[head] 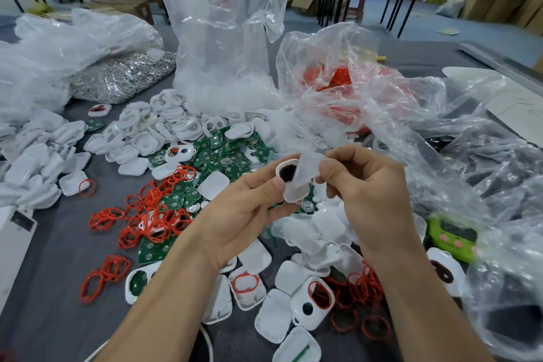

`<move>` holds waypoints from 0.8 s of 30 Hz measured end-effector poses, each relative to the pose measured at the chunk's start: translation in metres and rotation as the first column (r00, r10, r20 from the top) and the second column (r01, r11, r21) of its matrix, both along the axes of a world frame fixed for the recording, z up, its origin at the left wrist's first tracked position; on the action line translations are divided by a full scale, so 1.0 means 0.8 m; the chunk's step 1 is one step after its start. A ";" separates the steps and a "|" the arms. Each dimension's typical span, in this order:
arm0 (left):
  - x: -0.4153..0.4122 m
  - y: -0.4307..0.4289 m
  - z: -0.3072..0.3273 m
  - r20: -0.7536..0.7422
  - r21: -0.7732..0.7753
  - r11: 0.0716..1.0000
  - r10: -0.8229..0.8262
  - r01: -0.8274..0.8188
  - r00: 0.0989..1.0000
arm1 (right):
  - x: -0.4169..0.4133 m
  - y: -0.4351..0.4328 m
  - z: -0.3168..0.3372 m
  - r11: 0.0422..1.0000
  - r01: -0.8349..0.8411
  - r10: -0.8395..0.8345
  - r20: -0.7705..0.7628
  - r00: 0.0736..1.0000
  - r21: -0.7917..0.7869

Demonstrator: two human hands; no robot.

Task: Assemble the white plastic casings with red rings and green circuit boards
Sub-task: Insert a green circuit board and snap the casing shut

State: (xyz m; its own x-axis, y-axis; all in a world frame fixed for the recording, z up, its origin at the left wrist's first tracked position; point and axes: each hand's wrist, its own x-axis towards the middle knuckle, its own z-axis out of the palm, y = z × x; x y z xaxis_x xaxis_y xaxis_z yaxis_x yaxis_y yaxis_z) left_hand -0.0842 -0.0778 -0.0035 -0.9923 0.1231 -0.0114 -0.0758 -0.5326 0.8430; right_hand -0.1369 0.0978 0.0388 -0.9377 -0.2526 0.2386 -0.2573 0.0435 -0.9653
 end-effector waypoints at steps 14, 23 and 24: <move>0.000 0.002 -0.001 0.005 -0.044 0.998 -0.042 0.042 0.999 | 0.008 -0.005 -0.003 0.953 0.087 -0.039 -0.167 0.985 0.289; -0.002 0.002 -0.002 0.001 -0.026 0.999 -0.047 0.047 0.999 | 0.014 -0.015 -0.011 0.885 0.297 -0.184 -0.315 0.931 0.360; -0.001 0.002 -0.002 0.002 -0.021 0.999 -0.044 0.044 0.999 | 0.012 -0.015 -0.012 0.885 0.286 -0.182 -0.293 0.939 0.368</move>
